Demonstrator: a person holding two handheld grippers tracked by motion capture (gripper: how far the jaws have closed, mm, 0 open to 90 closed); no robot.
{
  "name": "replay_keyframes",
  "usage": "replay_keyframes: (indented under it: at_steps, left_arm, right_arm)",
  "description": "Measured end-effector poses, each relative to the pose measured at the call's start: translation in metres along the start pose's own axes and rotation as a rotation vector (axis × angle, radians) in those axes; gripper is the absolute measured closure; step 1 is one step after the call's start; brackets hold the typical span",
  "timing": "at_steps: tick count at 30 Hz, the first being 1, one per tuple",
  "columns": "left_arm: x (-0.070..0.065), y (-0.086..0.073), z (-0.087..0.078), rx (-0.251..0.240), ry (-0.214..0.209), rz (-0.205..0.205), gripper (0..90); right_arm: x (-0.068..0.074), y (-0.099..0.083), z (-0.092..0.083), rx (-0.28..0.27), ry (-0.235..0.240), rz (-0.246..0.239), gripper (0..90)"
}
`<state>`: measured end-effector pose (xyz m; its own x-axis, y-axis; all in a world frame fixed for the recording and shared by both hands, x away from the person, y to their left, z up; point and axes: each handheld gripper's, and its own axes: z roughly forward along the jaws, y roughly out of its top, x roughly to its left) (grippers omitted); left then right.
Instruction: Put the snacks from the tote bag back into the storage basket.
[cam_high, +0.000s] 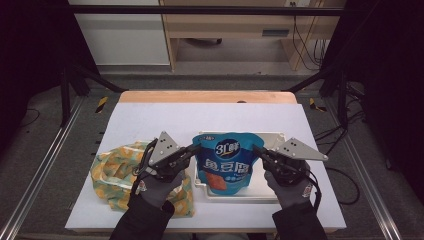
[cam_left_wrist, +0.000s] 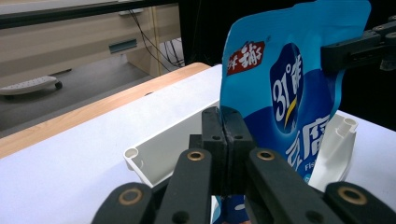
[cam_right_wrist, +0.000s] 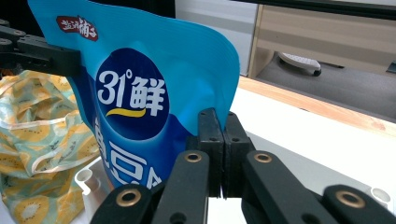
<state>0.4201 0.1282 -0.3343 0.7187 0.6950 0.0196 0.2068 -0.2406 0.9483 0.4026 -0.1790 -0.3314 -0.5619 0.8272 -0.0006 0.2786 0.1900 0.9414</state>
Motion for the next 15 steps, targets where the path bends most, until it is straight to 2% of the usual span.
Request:
replay_keyframes:
  at_steps: [8, 15]
  left_arm:
    - [0.004, 0.001, -0.004, 0.002, -0.010, -0.003, 78.7]
    - [0.007, 0.003, -0.011, 0.027, 0.023, 0.037, 65.9]
  right_arm:
    - [0.002, -0.002, -0.001, -0.013, -0.006, 0.009, 80.0]
    - [0.003, -0.004, -0.001, -0.028, -0.022, 0.007, 70.3]
